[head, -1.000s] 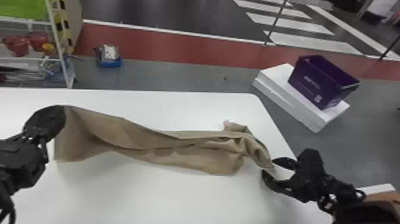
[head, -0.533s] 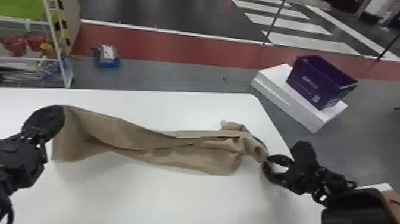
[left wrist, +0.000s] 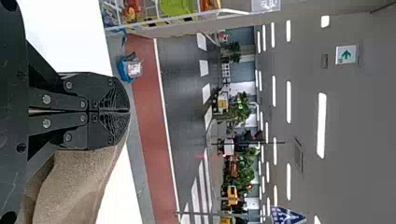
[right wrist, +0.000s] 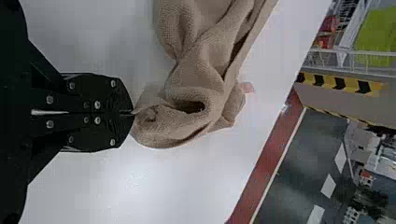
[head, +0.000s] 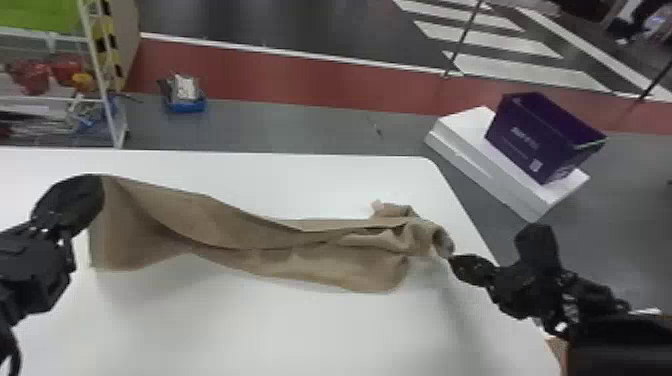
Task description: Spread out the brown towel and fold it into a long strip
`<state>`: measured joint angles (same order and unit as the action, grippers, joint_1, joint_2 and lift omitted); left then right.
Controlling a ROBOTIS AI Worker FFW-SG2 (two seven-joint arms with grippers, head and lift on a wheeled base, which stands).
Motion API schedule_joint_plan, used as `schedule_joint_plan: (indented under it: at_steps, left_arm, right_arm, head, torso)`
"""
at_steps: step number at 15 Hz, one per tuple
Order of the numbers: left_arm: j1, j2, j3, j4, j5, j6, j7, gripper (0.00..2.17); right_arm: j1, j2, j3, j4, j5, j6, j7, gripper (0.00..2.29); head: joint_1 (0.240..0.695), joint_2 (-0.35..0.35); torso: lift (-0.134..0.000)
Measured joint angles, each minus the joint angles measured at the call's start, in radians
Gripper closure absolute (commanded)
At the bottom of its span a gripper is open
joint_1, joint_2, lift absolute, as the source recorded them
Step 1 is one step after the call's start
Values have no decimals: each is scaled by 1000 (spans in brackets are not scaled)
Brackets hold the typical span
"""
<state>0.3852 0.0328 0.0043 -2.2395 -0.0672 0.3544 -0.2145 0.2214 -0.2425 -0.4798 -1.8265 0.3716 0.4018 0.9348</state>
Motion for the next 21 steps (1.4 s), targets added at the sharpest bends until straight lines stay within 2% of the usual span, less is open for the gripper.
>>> schedule_joint_plan:
  at_steps: [4, 7, 14, 19, 21]
  left_arm:
    - [4, -1, 39, -36, 12, 3, -6, 1899]
    - [7, -3, 73, -63, 26, 14, -8, 1899]
    - [6, -8, 188, -147, 102, 89, -24, 1899]
    - [7, -10, 244, -247, 155, 167, -35, 1899]
    - [6, -10, 263, -268, 177, 200, -37, 1899]
  right_arm:
    - [-35, 6, -129, -87, -127, 83, 72, 1507]
    - [-88, -15, -202, -124, -188, 165, 99, 1507]
    - [-149, -71, -248, -128, -209, 214, 112, 1507]
    - [-163, -73, -250, -171, -215, 235, 121, 1507]
    - [-165, -73, -252, -177, -218, 202, 170, 1507]
  head:
    - [695, -295]
    - [695, -305]
    - [685, -289]
    - [653, -270]
    - [647, -258]
  torso:
    - [-123]
    - [-123]
    - [-123]
    - [-123]
    - [-123]
